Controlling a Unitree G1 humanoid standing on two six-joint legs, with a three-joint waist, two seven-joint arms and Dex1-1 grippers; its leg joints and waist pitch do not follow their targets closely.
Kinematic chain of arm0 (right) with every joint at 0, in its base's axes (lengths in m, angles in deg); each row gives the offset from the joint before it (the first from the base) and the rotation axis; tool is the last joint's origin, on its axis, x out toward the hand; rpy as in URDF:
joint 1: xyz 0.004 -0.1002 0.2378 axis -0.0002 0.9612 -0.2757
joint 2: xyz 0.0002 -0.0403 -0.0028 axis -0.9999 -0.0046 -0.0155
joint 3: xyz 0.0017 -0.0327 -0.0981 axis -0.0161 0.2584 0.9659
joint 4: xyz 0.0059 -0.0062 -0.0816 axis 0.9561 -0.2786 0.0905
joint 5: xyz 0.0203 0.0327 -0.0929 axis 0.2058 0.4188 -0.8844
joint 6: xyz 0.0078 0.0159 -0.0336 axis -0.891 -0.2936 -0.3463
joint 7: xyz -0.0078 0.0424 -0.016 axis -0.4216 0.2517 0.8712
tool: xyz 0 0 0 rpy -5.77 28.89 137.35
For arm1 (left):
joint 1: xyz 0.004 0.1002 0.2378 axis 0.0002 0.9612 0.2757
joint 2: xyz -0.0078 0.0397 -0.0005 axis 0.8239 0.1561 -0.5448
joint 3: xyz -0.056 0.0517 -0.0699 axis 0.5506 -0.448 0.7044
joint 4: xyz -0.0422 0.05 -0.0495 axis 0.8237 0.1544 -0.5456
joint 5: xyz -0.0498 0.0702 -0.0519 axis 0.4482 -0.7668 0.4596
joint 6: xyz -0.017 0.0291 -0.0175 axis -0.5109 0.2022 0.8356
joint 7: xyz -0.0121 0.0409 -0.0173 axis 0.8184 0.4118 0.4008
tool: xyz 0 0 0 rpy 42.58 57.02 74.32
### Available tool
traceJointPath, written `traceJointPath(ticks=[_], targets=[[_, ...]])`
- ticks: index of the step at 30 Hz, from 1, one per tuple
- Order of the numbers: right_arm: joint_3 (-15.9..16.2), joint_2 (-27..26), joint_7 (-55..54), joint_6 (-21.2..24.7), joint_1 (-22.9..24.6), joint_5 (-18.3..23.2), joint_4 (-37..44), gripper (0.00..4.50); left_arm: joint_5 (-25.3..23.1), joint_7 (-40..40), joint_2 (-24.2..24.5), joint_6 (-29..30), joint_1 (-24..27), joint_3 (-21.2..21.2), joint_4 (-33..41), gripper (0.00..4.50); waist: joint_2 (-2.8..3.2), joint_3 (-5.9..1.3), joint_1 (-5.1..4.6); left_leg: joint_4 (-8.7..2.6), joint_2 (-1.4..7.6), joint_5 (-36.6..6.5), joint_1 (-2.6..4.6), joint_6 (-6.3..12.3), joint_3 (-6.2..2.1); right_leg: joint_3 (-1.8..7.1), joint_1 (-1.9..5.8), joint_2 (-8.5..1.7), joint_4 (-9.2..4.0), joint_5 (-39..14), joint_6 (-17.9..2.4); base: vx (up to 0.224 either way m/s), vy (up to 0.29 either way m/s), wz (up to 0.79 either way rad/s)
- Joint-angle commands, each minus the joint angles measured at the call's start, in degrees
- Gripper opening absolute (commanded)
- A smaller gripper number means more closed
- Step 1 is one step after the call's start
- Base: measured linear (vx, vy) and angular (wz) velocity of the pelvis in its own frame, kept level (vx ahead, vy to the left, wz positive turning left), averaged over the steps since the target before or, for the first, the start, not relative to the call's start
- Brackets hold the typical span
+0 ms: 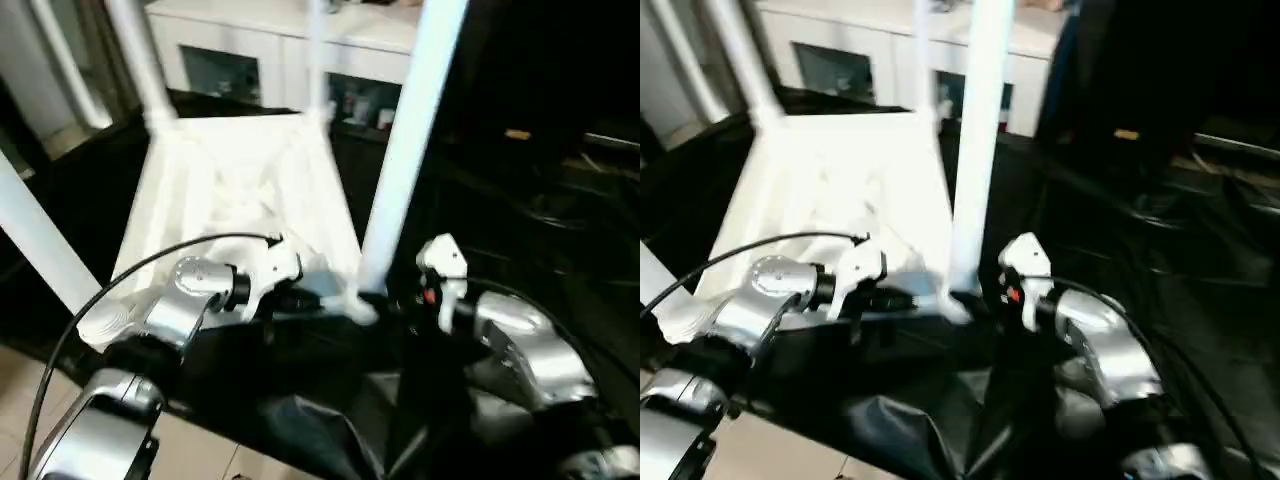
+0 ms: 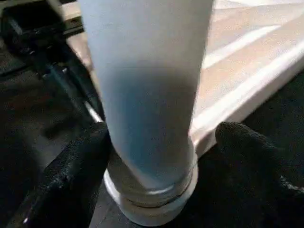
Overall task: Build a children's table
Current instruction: Rotate leg to tighten
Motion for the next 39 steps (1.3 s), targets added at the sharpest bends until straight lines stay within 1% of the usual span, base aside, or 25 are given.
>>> traceJointPath(ticks=[1, 2, 5, 9, 11, 13, 15, 16, 17, 19, 20, 25, 26, 28, 30, 31, 32, 33, 34, 35, 36, 37, 38, 39], targets=[[0.80, 0.63, 1.37, 0.58, 0.78, -0.10, 1.18, 3.81, 2.61, -1.65, -0.94, 0.03, 0.82, -0.12, 1.61, 0.00, -0.47, -3.11, 0.05, -3.76, 3.23, -14.51, 1.00, 2.43, -1.11, 2.15, 2.37, -3.83, -3.62, -14.72, -13.00, 0.000, 0.000, 0.00], [1.53, 0.52, 1.50, -0.02, 0.89, -1.29, 0.83, 3.81, 2.58, -1.71, -0.88, 0.14, 0.93, -0.04, 1.89, 0.00, -0.66, -3.13, 0.06, -3.76, 3.18, -14.36, 0.88, 2.27, -1.16, 2.18, 2.43, -3.88, -3.63, -15.23, -12.53, 0.000, 0.000, 0.00], [1.86, 0.35, 1.93, -0.19, 0.75, -1.43, 0.46, 3.81, 2.73, -1.80, -0.86, 0.38, 1.04, 0.04, 2.20, 0.00, -0.67, -3.17, 0.04, -3.75, 3.10, -13.66, 0.81, 2.25, -1.20, 2.19, 2.44, -3.84, -3.60, -14.88, -12.16, 0.000, 0.000, 0.00], [1.99, 0.03, 2.15, 0.12, 0.15, -0.87, -0.04, 3.81, 2.62, -1.73, -0.75, 0.96, 1.10, 0.30, 2.84, 0.00, -0.54, -3.24, 0.05, -3.67, 3.09, -12.78, 0.84, 2.55, -1.16, 2.16, 2.46, -3.76, -3.44, -13.18, -12.63, 0.000, 0.000, 0.00], [1.72, -0.19, 2.27, 0.37, -0.01, -0.41, -0.14, 3.44, 2.52, -1.62, -0.76, 0.97, 1.03, 0.41, 2.77, 0.00, -0.58, -3.24, 0.05, -3.64, 3.06, -12.80, 0.84, 2.61, -1.15, 2.15, 2.47, -3.76, -3.46, -13.23, -12.65, 0.000, 0.000, 0.00], [1.49, -0.30, 2.40, 0.52, -0.08, -0.21, -0.15, 3.41, 2.45, -1.59, -0.78, 1.04, 1.02, 0.50, 2.79, 0.00, -0.60, -3.23, 0.03, -3.64, 3.05, -12.98, 0.87, 2.57, -1.16, 2.13, 2.47, -3.77, -3.51, -13.80, -12.63, 0.000, 0.000, 0.00], [1.48, -0.28, 2.47, 0.49, -0.11, -0.27, -0.15, 3.15, 2.44, -1.57, -0.78, 1.12, 1.02, 0.54, 2.84, 0.00, -0.63, -3.26, 0.06, -3.58, 3.03, -12.68, 0.85, 2.57, -1.12, 2.16, 2.50, -3.74, -3.47, -13.49, -12.56, 0.000, 0.000, 0.00], [1.43, -0.27, 2.66, 0.47, -0.08, -0.19, -0.15, 3.15, 2.45, -1.53, -0.79, 1.20, 1.01, 0.57, 2.84, 0.00, -0.65, -3.26, 0.06, -3.59, 3.04, -12.59, 0.84, 2.61, -1.13, 2.15, 2.52, -3.75, -3.45, -13.37, -12.58, 0.000, 0.000, 0.00], [1.42, -0.26, 2.75, 0.41, -0.08, -0.17, -0.21, 2.99, 2.44, -1.51, -0.79, 1.24, 1.03, 0.59, 2.86, 0.00, -0.61, -3.30, 0.09, -3.57, 3.05, -12.30, 0.84, 2.70, -1.14, 2.14, 2.54, -3.75, -3.39, -12.98, -12.64, 0.000, 0.000, 0.00], [1.35, -0.24, 2.91, 0.37, -0.06, -0.03, -0.29, 2.95, 2.45, -1.49, -0.80, 1.33, 1.07, 0.62, 2.85, 0.00, -0.59, -3.32, 0.09, -3.52, 3.03, -12.09, 0.84, 2.81, -1.10, 2.13, 2.55, -3.72, -3.35, -12.47, -12.80, 0.000, 0.000, 0.00], [1.31, -0.25, 2.96, 0.34, -0.10, 0.04, -0.40, 2.78, 2.46, -1.48, -0.81, 1.36, 1.08, 0.64, 2.80, 0.00, -0.56, -3.34, 0.11, -3.52, 3.05, -11.90, 0.85, 2.88, -1.12, 2.11, 2.57, -3.73, -3.31, -12.17, -12.92, 0.000, 0.000, 0.00], [1.41, -0.35, 3.24, 0.30, 0.05, 0.20, -0.50, 2.71, 2.45, -1.57, -0.84, 1.47, 1.18, 0.58, 2.81, 0.00, -0.55, -3.39, 0.15, -3.44, 3.02, -11.42, 0.80, 3.08, -1.09, 2.10, 2.67, -3.72, -3.20, -11.24, -13.21, 0.000, 0.000, 0.00], [1.45, -0.42, 3.18, 0.23, 0.14, 0.16, -0.50, 2.71, 2.40, -1.49, -0.85, 1.42, 1.16, 0.59, 2.70, 0.00, -0.40, -3.40, 0.16, -3.43, 3.03, -11.36, 0.84, 3.10, -1.10, 2.08, 2.64, -3.68, -3.17, -11.07, -13.29, 0.000, 0.000, 0.00], [1.35, -0.68, 2.33, 0.03, 0.23, -0.18, -0.74, 2.70, 2.02, -0.55, -1.02, 1.43, 0.98, 0.66, 2.19, 0.00, -0.41, -3.41, 0.15, -3.44, 3.04, -11.54, 0.85, 3.02, -1.11, 2.06, 2.67, -3.69, -3.20, -11.15, -13.33, 0.000, 0.000, 0.00], [-0.36, -2.83, -4.31, -0.51, -0.22, -1.76, -3.73, 2.70, -0.19, 6.24, -2.49, 1.62, -0.49, 1.28, -1.01, 0.00, -0.48, -3.35, -0.07, -3.44, 2.95, -11.91, 0.84, 2.74, -1.08, 2.09, 2.54, -3.63, -3.29, -11.42, -13.34, 0.000, 0.000, 0.00], [-1.07, -3.62, -6.41, -0.54, -0.44, -1.99, -4.77, 2.70, -0.81, 8.43, -3.01, 1.77, -1.02, 1.51, -2.06, 0.00, -0.50, -3.23, -0.19, -3.50, 2.81, -12.90, 0.82, 2.26, -1.14, 2.09, 2.49, -3.70, -3.55, -13.55, -12.93, 0.000, 0.000, 0.00], [-2.29, -4.88, -8.99, -0.68, -0.71, -1.70, -5.87, 2.70, -1.26, 10.36, -3.60, 1.77, -1.56, 1.72, -3.02, 0.00, -0.42, -3.14, -0.35, -3.56, 2.81, -14.36, 0.99, 1.43, -1.23, 2.07, 2.33, -3.79, -3.85, -16.58, -12.39, 0.000, 0.000, 0.00], [-3.44, -6.03, -11.22, -0.87, -0.93, -1.31, -6.76, 2.70, -1.57, 11.76, -4.10, 1.74, -1.97, 1.85, -3.73, 0.00, -0.50, -3.09, -0.48, -3.70, 2.79, -15.52, 0.92, 0.71, -1.42, 1.99, 2.42, -3.85, -4.07, -19.20, -11.50, 0.000, 0.000, 0.00], [-4.62, -7.40, -14.02, -0.42, -1.18, -0.94, -7.85, 2.70, -2.15, 14.29, -4.92, 2.07, -2.69, 1.99, -4.93, 0.00, -0.55, -3.09, -0.55, -3.72, 2.77, -15.73, 0.89, 0.52, -1.43, 2.02, 2.40, -3.82, -4.14, -19.85, -11.03, 0.000, 0.000, 0.00], [-5.58, -9.30, -19.06, -1.04, -1.43, -1.80, -9.66, 2.70, -3.15, 18.42, -6.42, 2.60, -3.86, 2.05, -6.90, 0.00, -0.43, -3.01, -0.67, -3.69, 2.70, -16.80, 1.20, 0.16, -1.39, 2.08, 1.94, -3.74, -4.46, -21.32, -10.49, 0.000, 0.000, 0.00], [-5.84, -10.01, -21.23, -1.41, -1.54, -2.37, -10.38, 2.70, -3.51, 19.91, -7.02, 2.85, -4.30, 2.03, -7.64, 0.00, -0.39, -3.02, -0.80, -3.72, 2.72, -17.10, 1.18, -0.19, -1.44, 2.10, 1.92, -3.76, -4.48, -21.78, -10.29, 0.000, 0.000, 0.00], [-6.64, -11.49, -25.87, -1.39, -1.89, -3.18, -11.80, 2.70, -4.17, 23.72, -8.38, 3.56, -5.27, 2.23, -9.13, 0.00, -0.28, -3.17, -0.81, -3.86, 2.75, -16.55, 1.12, -0.60, -1.57, 2.07, 2.16, -3.70, -4.28, -20.84, -10.16, 0.000, 0.000, 0.00], [-7.32, -12.73, -29.61, -1.49, -2.21, -3.76, -12.75, 2.70, -4.33, 26.54, -9.60, 4.28, -6.04, 2.57, -10.20, 0.00, -0.39, -3.11, -0.96, -3.85, 2.71, -16.85, 1.19, -0.60, -1.52, 2.09, 1.97, -3.57, -4.36, -20.24, -10.19, 0.000, 0.000, 0.00], [-8.11, -14.09, -33.16, -1.49, -2.59, -4.05, -13.57, 2.70, -4.36, 28.68, -10.83, 5.09, -6.74, 2.80, -11.11, 0.00, -0.17, -3.16, -1.05, -3.80, 2.67, -16.70, 1.16, -0.71, -1.48, 2.15, 1.96, -3.61, -4.26, -19.70, -10.45, 0.000, 0.000, 0.00]])
